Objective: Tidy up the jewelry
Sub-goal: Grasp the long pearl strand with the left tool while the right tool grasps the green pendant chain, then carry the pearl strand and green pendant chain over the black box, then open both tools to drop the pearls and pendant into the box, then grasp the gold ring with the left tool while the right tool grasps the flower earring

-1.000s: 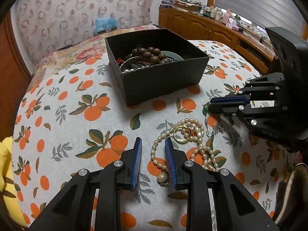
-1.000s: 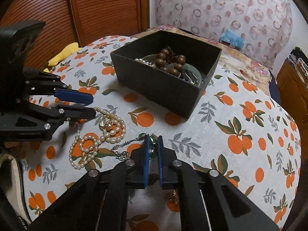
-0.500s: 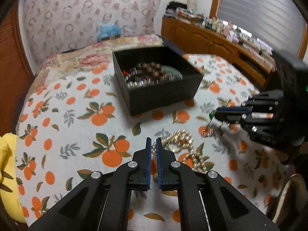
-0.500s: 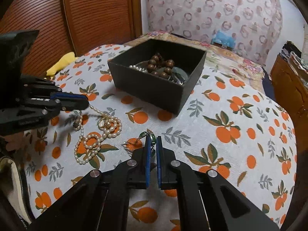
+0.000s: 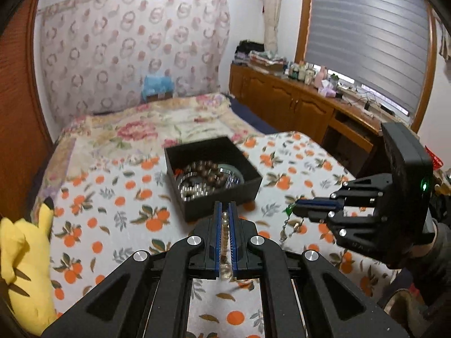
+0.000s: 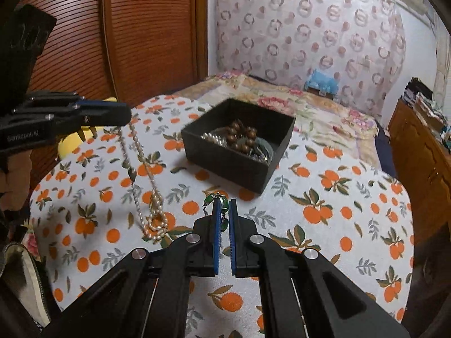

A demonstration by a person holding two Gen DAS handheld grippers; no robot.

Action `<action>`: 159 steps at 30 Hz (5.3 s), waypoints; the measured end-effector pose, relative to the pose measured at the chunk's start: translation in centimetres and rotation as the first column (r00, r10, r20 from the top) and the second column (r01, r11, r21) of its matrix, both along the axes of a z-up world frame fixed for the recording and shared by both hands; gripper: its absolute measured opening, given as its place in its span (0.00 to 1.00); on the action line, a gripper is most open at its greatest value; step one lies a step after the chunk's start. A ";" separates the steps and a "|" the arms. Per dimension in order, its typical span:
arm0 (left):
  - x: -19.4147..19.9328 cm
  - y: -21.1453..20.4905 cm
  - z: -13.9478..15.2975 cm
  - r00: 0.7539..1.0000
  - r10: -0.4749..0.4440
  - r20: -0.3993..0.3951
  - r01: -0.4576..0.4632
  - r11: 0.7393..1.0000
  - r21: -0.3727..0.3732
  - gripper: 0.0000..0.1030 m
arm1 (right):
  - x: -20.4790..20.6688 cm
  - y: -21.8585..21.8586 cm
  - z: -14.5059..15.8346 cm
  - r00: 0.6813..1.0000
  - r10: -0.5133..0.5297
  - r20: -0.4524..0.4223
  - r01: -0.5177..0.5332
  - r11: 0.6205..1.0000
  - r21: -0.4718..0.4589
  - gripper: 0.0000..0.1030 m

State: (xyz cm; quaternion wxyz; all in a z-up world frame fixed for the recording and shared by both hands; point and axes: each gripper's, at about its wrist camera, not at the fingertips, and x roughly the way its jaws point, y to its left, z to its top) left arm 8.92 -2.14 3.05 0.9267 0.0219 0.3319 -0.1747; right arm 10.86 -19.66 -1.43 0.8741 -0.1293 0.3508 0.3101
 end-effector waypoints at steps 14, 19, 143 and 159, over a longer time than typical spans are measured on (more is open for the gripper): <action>0.1 -1.0 5.7 0.992 -0.020 0.124 0.020 1.000 0.004 0.04 | 0.5 -0.7 4.0 0.997 -0.016 0.072 0.014 0.999 0.030 0.06; 1.3 -1.7 7.6 0.986 -0.021 0.165 0.018 1.000 0.019 0.04 | 1.3 -0.9 5.1 0.996 -0.024 0.089 0.021 0.999 0.036 0.06; 0.4 0.0 -11.4 0.973 0.061 -0.223 -0.021 0.985 0.174 0.49 | 1.6 -2.8 -6.9 0.990 -0.066 -0.125 0.053 0.993 -0.106 0.16; 0.6 -1.1 -11.4 0.977 0.015 -0.213 0.024 0.984 0.178 0.25 | 1.6 -3.7 -6.8 0.990 -0.080 -0.117 0.069 0.993 -0.096 0.16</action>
